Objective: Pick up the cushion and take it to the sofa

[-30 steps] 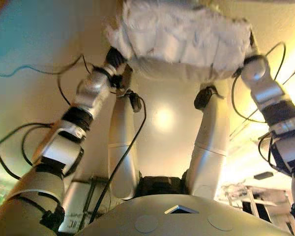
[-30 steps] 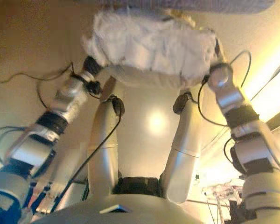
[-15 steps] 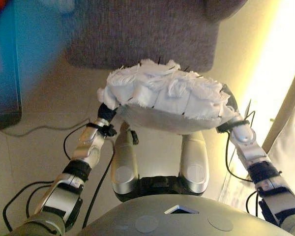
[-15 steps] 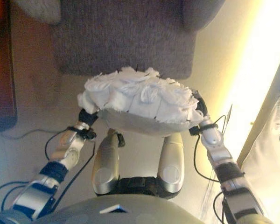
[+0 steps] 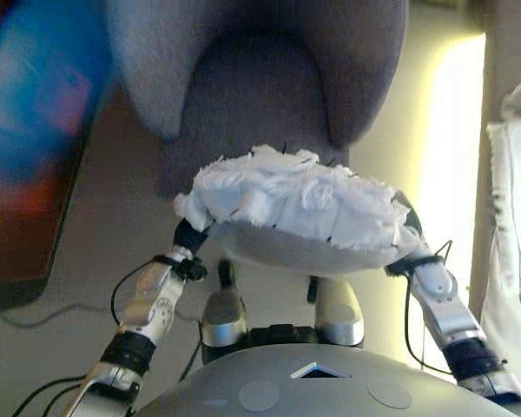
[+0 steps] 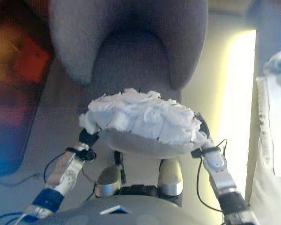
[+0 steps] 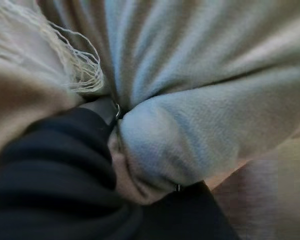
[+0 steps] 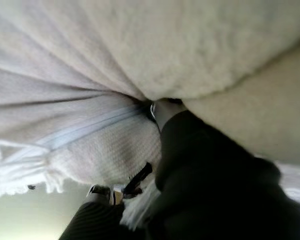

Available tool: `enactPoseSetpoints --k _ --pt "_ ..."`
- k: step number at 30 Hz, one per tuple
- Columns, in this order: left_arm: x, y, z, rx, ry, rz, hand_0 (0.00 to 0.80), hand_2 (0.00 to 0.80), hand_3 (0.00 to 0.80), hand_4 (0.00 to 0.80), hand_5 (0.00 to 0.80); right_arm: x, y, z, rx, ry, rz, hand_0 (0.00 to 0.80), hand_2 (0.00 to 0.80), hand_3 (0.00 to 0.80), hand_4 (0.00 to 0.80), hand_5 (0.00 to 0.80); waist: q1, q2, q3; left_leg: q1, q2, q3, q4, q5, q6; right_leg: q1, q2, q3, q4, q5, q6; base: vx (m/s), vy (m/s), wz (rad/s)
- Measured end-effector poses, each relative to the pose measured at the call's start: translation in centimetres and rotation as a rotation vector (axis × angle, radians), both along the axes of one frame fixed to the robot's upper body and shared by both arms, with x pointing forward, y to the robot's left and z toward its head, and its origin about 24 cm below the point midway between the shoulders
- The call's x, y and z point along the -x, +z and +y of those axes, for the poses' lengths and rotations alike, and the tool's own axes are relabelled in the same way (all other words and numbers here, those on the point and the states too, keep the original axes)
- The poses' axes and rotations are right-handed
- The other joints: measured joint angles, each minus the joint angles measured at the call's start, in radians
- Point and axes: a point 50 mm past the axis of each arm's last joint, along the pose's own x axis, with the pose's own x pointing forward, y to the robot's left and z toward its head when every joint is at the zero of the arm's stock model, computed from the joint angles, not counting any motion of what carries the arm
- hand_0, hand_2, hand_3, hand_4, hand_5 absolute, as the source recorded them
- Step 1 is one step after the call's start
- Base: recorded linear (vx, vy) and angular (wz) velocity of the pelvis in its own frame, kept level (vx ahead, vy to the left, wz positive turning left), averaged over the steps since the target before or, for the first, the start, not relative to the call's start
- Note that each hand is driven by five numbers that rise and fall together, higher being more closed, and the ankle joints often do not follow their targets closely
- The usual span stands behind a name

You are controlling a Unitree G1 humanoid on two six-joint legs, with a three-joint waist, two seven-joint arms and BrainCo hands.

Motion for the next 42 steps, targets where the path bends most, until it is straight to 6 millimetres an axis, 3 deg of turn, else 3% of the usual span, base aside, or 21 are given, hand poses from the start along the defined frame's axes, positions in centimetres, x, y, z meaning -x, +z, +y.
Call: enactPoseSetpoints --k 7,18,20,22,23,25,27,28,29,30,31,32,33,34,36,39,42 --pt "1.9 0.4 0.0 0.03 0.041 0.002 0.8 0.8 0.8 0.8 0.8 1.3 0.2 0.4 -0.021 0.02 0.009 0.8 0.8 0.8 0.8 0.8 0.002 0.003 -0.064 0.036 0.0 0.003 0.0 -0.008 0.0 0.067 0.005 -0.012 -0.062 0.017 0.008 0.047 -0.067 0.02" --pt "1.9 0.5 0.1 0.03 0.056 -0.001 0.8 0.8 0.8 0.8 0.8 1.2 0.6 0.8 -0.016 -0.018 -0.023 0.8 0.8 0.8 0.8 0.8 0.003 0.01 -0.093 0.042 0.032 0.0 0.001 -0.007 0.002 0.081 0.041 -0.009 -0.084 0.027 -0.016 -0.011 -0.152 -0.02" --pt "1.9 0.6 0.2 0.052 0.075 -0.007 0.8 0.8 0.8 0.8 0.8 0.9 0.9 1.0 -0.003 0.002 -0.035 0.8 0.8 0.8 0.8 0.8 0.003 0.003 -0.087 0.039 0.046 0.001 0.036 -0.017 0.026 0.075 0.055 0.003 -0.063 0.016 -0.029 -0.03 -0.209 -0.15" --pt "1.8 0.7 0.4 0.054 0.094 -0.016 0.8 0.8 0.8 0.8 0.8 0.4 1.1 1.4 -0.001 0.019 -0.046 0.8 0.8 0.8 0.8 0.8 0.009 -0.012 -0.076 0.029 0.058 0.016 0.099 -0.031 0.075 0.068 0.069 0.014 -0.02 -0.006 -0.04 -0.021 -0.292 -0.17" --pt "1.6 1.0 0.6 0.049 0.099 -0.033 0.8 0.8 0.8 0.8 0.8 0.1 1.3 1.5 0.002 0.027 -0.061 0.8 0.8 0.8 0.8 0.8 0.01 -0.028 -0.061 -0.004 0.066 0.023 0.169 -0.029 0.078 0.046 0.064 0.018 0.032 -0.036 -0.053 0.025 -0.265 -0.03" --pt "1.0 1.4 0.9 0.037 0.094 -0.06 0.8 0.8 0.8 0.8 0.8 -0.5 1.8 1.6 0.01 0.031 -0.086 0.8 0.8 0.8 0.8 0.8 0.026 -0.051 -0.034 -0.042 0.079 0.043 0.257 -0.019 0.113 0.0 0.067 0.017 0.151 -0.097 -0.078 0.077 -0.177 0.06" --pt "0.6 1.5 0.6 0.057 0.093 -0.065 0.8 0.8 0.8 0.8 0.8 -0.7 2.0 1.6 0.011 0.019 -0.1 0.8 0.8 0.8 0.8 0.8 0.028 -0.081 -0.009 -0.075 0.074 0.033 0.322 0.003 0.143 -0.023 0.058 0.019 0.19 -0.124 -0.095 0.169 -0.081 -0.06" --pt "0.6 1.4 0.4 0.066 0.092 -0.063 0.8 0.8 0.8 0.8 0.8 -0.9 2.1 1.7 0.01 0.019 -0.107 0.8 0.8 0.8 0.8 0.8 0.037 -0.092 0.0 -0.086 0.018 0.004 0.337 -0.038 0.104 -0.028 0.049 0.033 0.167 -0.121 -0.093 0.221 -0.035 -0.35" --pt "0.7 1.3 -0.1 0.083 0.092 -0.058 0.8 0.8 0.8 0.8 0.8 -1.1 2.4 1.5 0.024 0.017 -0.122 0.8 0.8 0.8 0.8 0.8 0.052 -0.063 0.004 -0.082 -0.054 -0.015 0.292 -0.082 0.112 -0.014 0.061 0.057 0.088 -0.121 -0.045 0.292 0.01 -0.64" --pt "0.7 1.6 -0.8 0.117 0.096 -0.074 0.8 0.8 0.8 0.8 0.8 -1.5 3.4 0.7 0.067 0.027 -0.157 0.8 0.8 0.8 0.8 0.8 0.063 0.032 0.012 -0.078 -0.025 -0.036 0.216 -0.147 0.146 -0.053 0.138 0.056 0.25 -0.15 -0.078 0.349 0.024 -0.95" --pt "0.6 2.3 -0.3 0.101 0.091 -0.104 0.8 0.8 0.8 0.8 0.8 -1.8 3.5 1.2 0.049 0.028 -0.167 0.8 0.8 0.8 0.8 0.8 0.091 0.021 0.037 -0.055 -0.022 -0.031 0.211 -0.113 0.051 -0.075 0.14 0.064 0.469 -0.238 -0.09 0.452 0.029 -0.78" --pt "0.6 2.5 0.5 0.071 0.098 -0.108 0.8 0.8 0.8 0.8 0.8 -1.4 3.0 1.9 0.024 0.037 -0.147 0.8 0.8 0.8 0.8 0.8 0.092 -0.024 0.04 -0.062 -0.043 -0.03 0.243 -0.117 0.036 -0.004 0.12 0.077 0.454 -0.356 -0.081 0.358 0.022 -0.13" --pt "0.1 2.4 0.9 0.06 0.118 -0.107 0.8 0.8 0.8 0.8 0.8 -1.3 2.7 2.1 0.015 0.039 -0.138 0.8 0.8 0.8 0.8 0.8 0.078 -0.026 0.072 -0.084 -0.032 -0.047 0.332 -0.118 0.02 0.081 0.138 0.082 0.345 -0.373 -0.145 0.419 0.032 0.5" --pt "0.1 2.2 0.8 0.064 0.126 -0.099 0.8 0.8 0.8 0.8 0.8 -1.1 2.2 2.2 0.005 0.026 -0.116 0.8 0.8 0.8 0.8 0.8 0.078 -0.047 0.083 -0.139 -0.034 -0.045 0.413 -0.138 0.008 0.111 0.151 0.119 0.291 -0.343 -0.156 0.399 0.035 0.5" --pt "0.3 2.1 0.6 0.073 0.128 -0.094 0.8 0.8 0.8 0.8 0.8 -1.1 2.1 2.2 0.004 0.023 -0.111 0.8 0.8 0.8 0.8 0.8 0.094 -0.059 0.082 -0.202 -0.06 -0.049 0.314 -0.122 0.02 0.14 0.158 0.171 0.208 -0.292 -0.159 0.551 0.056 0.15" --pt "0.5 1.9 0.1 0.099 0.139 -0.086 0.8 0.8 0.8 0.8 0.8 -1.1 2.3 1.7 0.027 0.032 -0.109 0.8 0.8 0.8 0.8 0.8 0.143 -0.024 0.101 -0.229 -0.056 -0.07 0.123 -0.061 0.053 0.226 0.193 0.266 0.121 -0.27 -0.157 0.5 0.09 -0.16" --pt "0.6 1.9 0.2 0.1 0.146 -0.093 0.8 0.8 0.8 0.8 0.8 -1.1 2.3 1.7 0.036 0.049 -0.106 0.8 0.8 0.8 0.8 0.8 0.171 0.017 0.101 -0.281 -0.005 -0.075 0.13 -0.022 0.044 0.272 0.21 0.286 0.135 -0.335 -0.156 0.538 0.16 -0.35"
